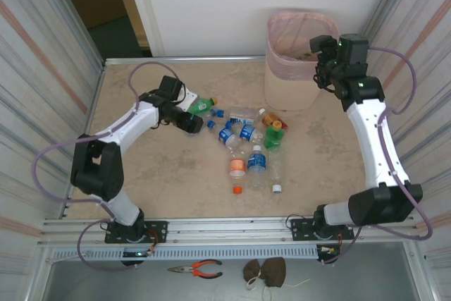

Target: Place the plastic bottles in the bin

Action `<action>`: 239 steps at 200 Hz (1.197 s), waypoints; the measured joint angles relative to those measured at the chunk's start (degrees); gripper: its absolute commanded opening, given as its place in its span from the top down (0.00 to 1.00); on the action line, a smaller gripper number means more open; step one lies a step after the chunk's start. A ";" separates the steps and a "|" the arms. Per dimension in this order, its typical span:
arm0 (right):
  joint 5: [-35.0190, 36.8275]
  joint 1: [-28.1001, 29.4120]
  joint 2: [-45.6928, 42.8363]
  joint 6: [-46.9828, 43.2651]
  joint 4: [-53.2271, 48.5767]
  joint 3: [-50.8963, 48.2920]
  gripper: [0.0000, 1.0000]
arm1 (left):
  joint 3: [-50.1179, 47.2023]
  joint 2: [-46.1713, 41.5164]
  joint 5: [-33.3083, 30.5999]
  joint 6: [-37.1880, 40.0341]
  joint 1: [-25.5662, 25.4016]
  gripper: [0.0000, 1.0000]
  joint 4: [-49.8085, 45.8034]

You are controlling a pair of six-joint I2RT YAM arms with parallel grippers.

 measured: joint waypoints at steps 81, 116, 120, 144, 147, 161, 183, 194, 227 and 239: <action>-0.83 -2.51 -4.50 -0.26 0.00 -5.16 0.14 | 4.20 10.99 0.07 2.14 0.02 0.20 -1.64; -1.01 -2.99 -4.98 -0.26 -0.09 -6.14 0.14 | 4.20 12.04 0.02 2.12 0.02 0.25 -1.62; -1.03 -3.02 -4.98 -0.26 -0.07 -6.16 0.14 | 4.20 12.11 0.02 2.12 0.02 0.26 -1.62; -1.05 -3.02 -5.22 -0.26 -0.11 -6.29 0.14 | 4.20 12.61 0.00 2.14 0.02 0.31 -1.64; -1.05 -3.02 -5.25 -0.26 -0.13 -6.29 0.14 | 4.20 12.63 0.00 2.12 0.02 0.31 -1.64; -1.03 -3.04 -5.44 -0.24 -0.15 -6.32 0.14 | 4.20 12.66 -0.02 2.12 0.00 0.35 -1.62; -1.05 -3.04 -5.77 -0.24 -0.20 -6.45 0.15 | 4.20 12.63 -0.22 2.32 -0.09 0.39 -1.66; -1.05 -3.04 -5.77 -0.24 -0.20 -6.45 0.14 | 4.20 12.59 -0.35 2.36 -0.09 0.42 -1.66; -1.05 -3.04 -5.79 -0.24 -0.20 -6.45 0.15 | 4.17 11.80 -0.44 2.56 -0.48 0.45 -1.68; -1.05 -3.04 -5.79 -0.24 -0.20 -6.45 0.15 | 4.13 10.91 -0.44 2.56 -0.66 0.47 -1.73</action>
